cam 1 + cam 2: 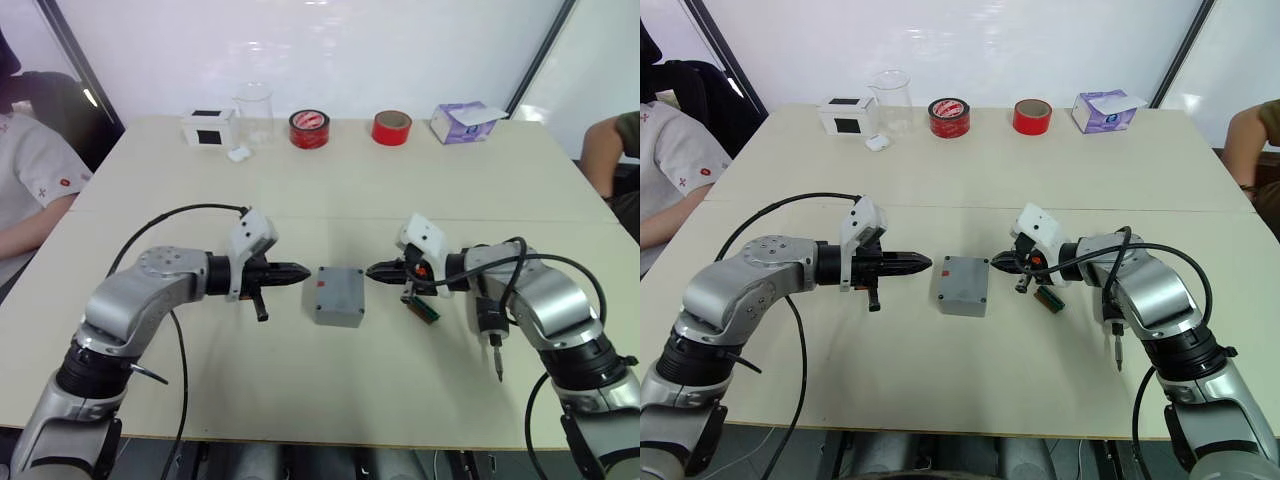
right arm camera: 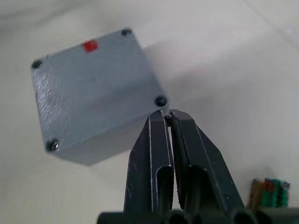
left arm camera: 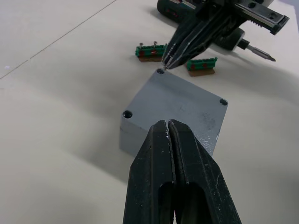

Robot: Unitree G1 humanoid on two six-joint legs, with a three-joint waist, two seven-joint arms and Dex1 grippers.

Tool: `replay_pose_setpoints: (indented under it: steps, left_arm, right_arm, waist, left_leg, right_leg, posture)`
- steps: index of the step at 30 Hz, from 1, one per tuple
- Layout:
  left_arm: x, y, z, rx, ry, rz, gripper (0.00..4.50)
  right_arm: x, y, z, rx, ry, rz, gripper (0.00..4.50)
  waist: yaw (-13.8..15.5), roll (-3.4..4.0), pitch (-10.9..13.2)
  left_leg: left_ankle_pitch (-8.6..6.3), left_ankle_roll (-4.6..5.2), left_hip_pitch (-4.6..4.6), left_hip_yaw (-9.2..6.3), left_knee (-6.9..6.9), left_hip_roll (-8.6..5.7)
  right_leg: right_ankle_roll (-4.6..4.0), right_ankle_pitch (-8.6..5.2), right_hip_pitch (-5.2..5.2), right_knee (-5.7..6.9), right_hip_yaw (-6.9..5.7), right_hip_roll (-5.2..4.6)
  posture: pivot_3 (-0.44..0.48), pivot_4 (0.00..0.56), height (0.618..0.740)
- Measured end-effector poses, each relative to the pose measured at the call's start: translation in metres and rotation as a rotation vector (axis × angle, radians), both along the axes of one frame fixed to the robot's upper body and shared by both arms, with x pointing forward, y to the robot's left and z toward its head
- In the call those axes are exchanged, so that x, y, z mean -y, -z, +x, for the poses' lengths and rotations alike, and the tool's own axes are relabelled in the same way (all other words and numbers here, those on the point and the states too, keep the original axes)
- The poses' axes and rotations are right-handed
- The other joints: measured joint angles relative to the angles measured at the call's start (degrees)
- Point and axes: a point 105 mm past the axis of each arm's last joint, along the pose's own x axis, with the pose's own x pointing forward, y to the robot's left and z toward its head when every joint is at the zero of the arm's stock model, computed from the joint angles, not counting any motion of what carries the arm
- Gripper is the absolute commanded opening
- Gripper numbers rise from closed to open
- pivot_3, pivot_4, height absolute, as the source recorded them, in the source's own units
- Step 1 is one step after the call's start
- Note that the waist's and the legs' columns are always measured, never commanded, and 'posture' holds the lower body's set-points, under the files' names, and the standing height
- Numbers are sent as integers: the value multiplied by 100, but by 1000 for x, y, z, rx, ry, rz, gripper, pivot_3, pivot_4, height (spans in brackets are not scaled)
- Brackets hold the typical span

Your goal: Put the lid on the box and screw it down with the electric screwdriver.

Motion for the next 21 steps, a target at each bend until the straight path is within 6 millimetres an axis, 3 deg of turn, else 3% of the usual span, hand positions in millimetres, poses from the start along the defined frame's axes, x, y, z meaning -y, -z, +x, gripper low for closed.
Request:
replay_pose_setpoints:
  steps: [21]
  left_arm:
    - [0,2,-1,5,-17,0,0]
  right_arm:
    - [-5,-19,0,-26,-25,41,70]
  waist:
    - [4,0,0]
  left_leg:
    - [0,0,-1,0,0,0]
  right_leg:
    - [0,0,0,0,0,-1]
  posture:
    - [0,150,740]
